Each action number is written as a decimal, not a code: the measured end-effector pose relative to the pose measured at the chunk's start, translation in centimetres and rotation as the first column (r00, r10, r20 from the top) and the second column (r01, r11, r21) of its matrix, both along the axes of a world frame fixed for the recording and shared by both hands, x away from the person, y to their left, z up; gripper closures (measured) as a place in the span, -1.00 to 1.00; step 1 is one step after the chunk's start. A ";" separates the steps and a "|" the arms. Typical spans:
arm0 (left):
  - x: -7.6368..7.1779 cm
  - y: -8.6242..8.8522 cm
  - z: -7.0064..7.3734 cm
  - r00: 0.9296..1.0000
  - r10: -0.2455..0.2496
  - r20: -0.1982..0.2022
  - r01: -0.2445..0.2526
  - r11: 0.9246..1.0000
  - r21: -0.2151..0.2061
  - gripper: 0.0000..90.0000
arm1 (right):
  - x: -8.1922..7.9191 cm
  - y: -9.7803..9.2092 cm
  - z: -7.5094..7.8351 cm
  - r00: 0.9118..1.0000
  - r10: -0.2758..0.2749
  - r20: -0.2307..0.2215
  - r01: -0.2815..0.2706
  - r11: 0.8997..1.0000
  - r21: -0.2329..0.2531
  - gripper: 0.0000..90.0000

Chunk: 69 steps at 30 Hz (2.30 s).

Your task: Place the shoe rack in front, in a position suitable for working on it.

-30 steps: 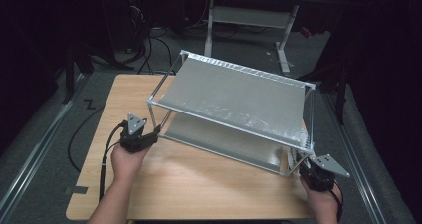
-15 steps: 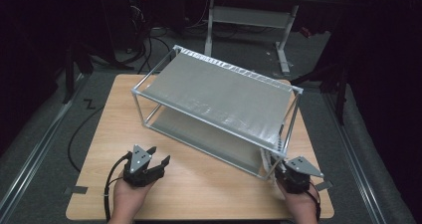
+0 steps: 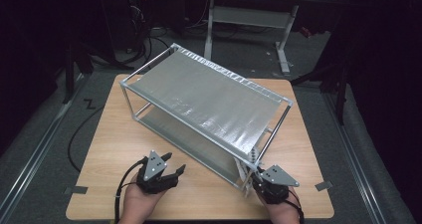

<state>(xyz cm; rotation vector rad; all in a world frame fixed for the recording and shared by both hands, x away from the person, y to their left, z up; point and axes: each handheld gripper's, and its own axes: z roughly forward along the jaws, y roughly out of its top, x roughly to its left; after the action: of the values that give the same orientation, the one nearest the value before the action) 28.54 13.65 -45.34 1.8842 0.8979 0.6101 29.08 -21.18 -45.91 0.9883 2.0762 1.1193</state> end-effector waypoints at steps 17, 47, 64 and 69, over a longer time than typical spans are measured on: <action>-0.5 -10.2 1.0 0.955 -0.293 0.039 0.295 0.953 -0.064 -0.18 | -1.0 -11.0 -2.5 0.953 -0.264 -0.149 0.261 0.965 -0.037 0.59; -0.4 -15.7 1.1 0.924 -0.374 0.073 0.379 0.922 -0.073 0.78 | -1.8 -11.7 -1.5 0.946 -0.312 -0.092 0.314 0.950 -0.001 -0.34; -1.7 -14.2 1.1 0.928 -0.365 0.068 0.370 0.927 -0.069 0.78 | 0.5 -11.0 -4.0 0.932 -0.248 -0.265 0.239 0.969 -0.066 0.22; -2.5 -13.3 1.3 0.930 -0.361 0.062 0.365 0.929 -0.057 0.79 | 1.2 -10.0 -3.1 0.949 -0.227 -0.220 0.212 0.973 -0.089 0.66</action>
<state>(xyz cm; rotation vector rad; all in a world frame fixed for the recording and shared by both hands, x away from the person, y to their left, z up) 26.02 0.38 -44.08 1.9006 0.5089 0.3926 30.30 -31.18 -49.06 1.3332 2.0998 0.8528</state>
